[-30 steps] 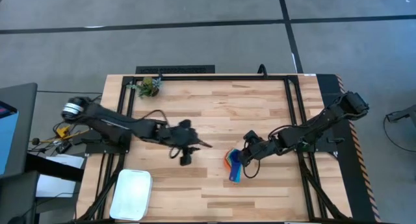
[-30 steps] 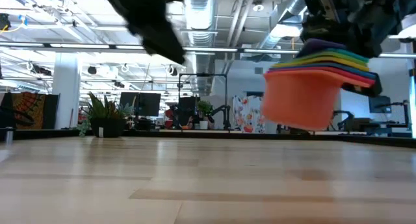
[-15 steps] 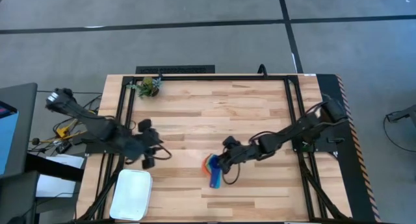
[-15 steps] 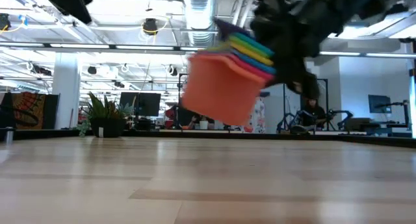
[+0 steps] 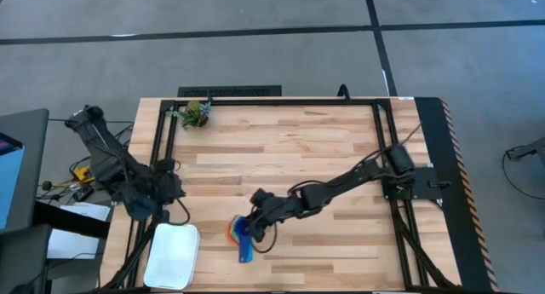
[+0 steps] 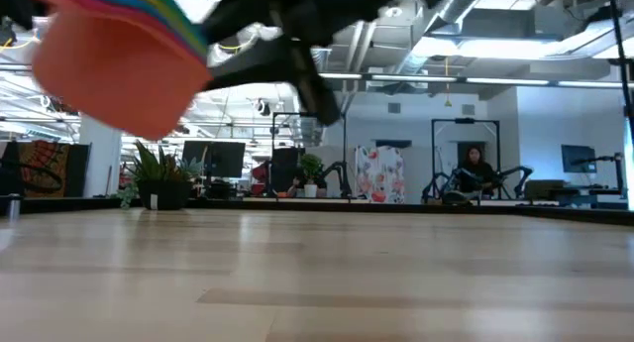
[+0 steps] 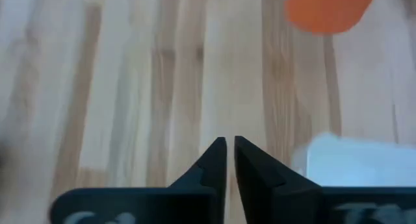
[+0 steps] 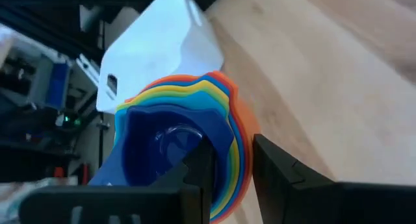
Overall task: Nest measuring cups in basket
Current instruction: Put the nested measuring cups into the white bin
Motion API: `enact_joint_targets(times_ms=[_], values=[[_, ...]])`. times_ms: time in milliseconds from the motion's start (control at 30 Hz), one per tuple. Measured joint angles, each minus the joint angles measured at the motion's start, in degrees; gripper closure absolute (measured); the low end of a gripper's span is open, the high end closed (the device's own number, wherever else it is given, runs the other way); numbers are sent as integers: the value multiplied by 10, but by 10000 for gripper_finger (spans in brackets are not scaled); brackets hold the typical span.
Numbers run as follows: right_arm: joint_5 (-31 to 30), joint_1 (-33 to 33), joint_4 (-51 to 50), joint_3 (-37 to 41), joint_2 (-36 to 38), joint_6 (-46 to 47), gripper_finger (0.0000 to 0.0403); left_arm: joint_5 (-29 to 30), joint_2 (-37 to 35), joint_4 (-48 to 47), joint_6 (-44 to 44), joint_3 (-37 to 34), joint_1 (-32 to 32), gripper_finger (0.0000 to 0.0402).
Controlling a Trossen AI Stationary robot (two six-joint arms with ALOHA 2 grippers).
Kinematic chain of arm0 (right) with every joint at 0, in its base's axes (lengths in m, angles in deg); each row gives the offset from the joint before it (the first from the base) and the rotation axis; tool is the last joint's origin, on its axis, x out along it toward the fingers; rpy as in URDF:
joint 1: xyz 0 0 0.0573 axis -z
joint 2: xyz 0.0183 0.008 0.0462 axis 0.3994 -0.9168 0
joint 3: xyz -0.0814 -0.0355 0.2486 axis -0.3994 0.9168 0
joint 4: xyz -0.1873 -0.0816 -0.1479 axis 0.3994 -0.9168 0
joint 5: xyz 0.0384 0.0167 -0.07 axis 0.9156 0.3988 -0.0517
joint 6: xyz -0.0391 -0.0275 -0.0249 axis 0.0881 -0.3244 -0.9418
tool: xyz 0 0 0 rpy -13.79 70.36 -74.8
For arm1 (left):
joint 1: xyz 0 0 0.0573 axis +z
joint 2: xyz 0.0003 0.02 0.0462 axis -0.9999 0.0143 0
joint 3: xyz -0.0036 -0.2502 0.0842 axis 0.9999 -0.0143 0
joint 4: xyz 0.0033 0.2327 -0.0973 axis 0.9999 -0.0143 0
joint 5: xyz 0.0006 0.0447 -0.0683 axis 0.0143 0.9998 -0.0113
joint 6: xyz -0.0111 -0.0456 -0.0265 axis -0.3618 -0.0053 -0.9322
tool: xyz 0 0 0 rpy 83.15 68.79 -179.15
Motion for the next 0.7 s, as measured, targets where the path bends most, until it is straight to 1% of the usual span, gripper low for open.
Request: enact_joint_targets(times_ms=[67, 167, 300, 533, 700], values=[[11, 3, -6, -35, -25, -11, 301, -22, 10, -19, -29, 0, -15, 397], [30, 7, -5, -90, -64, -30, 301, -54, 25, -46, -66, 0, -32, 399], [53, 18, -1, -169, -118, -52, 301, -55, 52, -67, -92, 0, -52, 401], [101, 34, 1, -293, -206, -74, 301, -59, 97, -105, -118, 0, -54, 401], [101, 38, 5, -366, -259, -103, 301, -71, 123, -153, -136, 0, -59, 401]])
